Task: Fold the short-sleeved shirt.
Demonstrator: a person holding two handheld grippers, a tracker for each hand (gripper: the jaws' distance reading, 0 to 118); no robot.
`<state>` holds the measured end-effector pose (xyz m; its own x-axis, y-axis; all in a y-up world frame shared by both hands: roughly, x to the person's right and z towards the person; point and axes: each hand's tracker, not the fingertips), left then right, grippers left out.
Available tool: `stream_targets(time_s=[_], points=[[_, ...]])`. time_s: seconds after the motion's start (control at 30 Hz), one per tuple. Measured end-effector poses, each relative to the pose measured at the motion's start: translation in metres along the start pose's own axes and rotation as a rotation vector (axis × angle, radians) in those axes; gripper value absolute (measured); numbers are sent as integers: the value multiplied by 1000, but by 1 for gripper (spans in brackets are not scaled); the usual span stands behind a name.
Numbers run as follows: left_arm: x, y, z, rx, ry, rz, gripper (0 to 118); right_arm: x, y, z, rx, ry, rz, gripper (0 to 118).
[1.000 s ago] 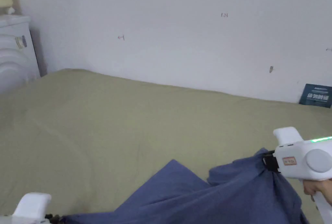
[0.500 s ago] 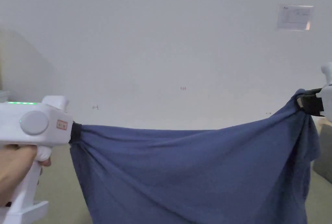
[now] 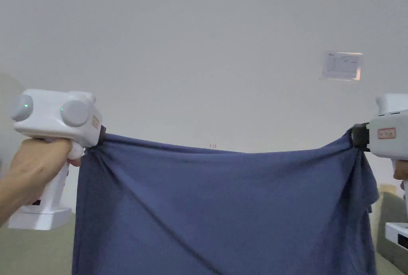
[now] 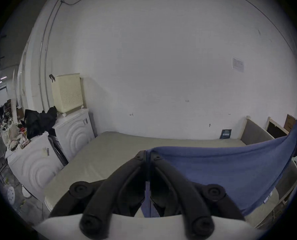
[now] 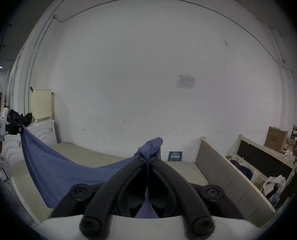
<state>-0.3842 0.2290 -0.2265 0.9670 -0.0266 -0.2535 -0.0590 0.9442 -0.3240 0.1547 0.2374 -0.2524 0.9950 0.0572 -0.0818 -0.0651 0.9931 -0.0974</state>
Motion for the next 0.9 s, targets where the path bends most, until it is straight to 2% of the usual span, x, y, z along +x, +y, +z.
stream_targets(time_s=[0.27, 0.37, 0.57, 0.73, 0.9], points=[[21, 31, -56, 3, 47, -38, 4, 7, 16, -73, 0, -35, 5, 0], [33, 45, -81, 10, 63, -63, 4, 6, 25, -99, -1, -65, 62, 0], [59, 65, -128, 40, 88, -60, 4, 7, 33, -155, 6, -95, 54, 0], [70, 56, -173, 43, 110, -48, 4, 7, 20, -195, -23, -113, 72, 0], [73, 19, -216, 37, 109, -67, 4, 7, -18, -228, -58, -104, 92, 0]])
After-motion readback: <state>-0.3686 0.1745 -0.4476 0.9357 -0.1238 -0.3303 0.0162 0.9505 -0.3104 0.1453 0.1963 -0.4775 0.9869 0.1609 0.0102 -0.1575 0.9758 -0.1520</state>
